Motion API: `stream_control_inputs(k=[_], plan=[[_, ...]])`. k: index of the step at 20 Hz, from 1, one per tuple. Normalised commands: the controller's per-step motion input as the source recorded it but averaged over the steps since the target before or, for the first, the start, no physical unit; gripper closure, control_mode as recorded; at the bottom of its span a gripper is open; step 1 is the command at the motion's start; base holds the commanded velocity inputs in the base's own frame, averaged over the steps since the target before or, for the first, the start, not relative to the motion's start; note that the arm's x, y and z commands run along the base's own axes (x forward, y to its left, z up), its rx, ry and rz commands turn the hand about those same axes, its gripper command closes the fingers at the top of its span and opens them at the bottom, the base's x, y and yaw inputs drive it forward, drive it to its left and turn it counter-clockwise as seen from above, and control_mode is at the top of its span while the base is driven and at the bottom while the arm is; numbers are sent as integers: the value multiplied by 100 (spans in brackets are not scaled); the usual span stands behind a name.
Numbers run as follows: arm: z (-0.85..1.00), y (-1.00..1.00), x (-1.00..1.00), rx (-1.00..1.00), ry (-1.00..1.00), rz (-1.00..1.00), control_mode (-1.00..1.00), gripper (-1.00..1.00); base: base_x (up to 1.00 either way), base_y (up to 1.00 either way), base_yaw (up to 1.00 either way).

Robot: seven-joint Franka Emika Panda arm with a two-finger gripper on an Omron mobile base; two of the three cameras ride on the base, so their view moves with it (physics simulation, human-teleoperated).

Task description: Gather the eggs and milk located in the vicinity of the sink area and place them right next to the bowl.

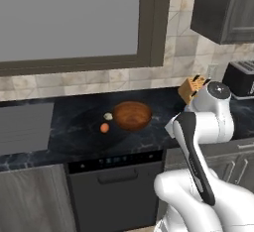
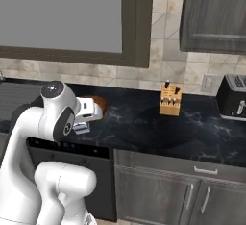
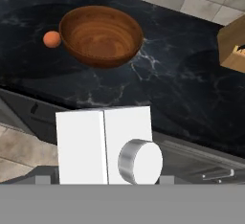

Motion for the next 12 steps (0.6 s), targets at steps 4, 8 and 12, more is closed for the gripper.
stream_control_inputs(k=[4,8,12], plan=[[0,0,0,0,0,0,100,100,11,-49,0],[0,0,0,0,0,0,100,100,27,-30,1],[0,0,0,0,0,0,100,100,39,-9,0]])
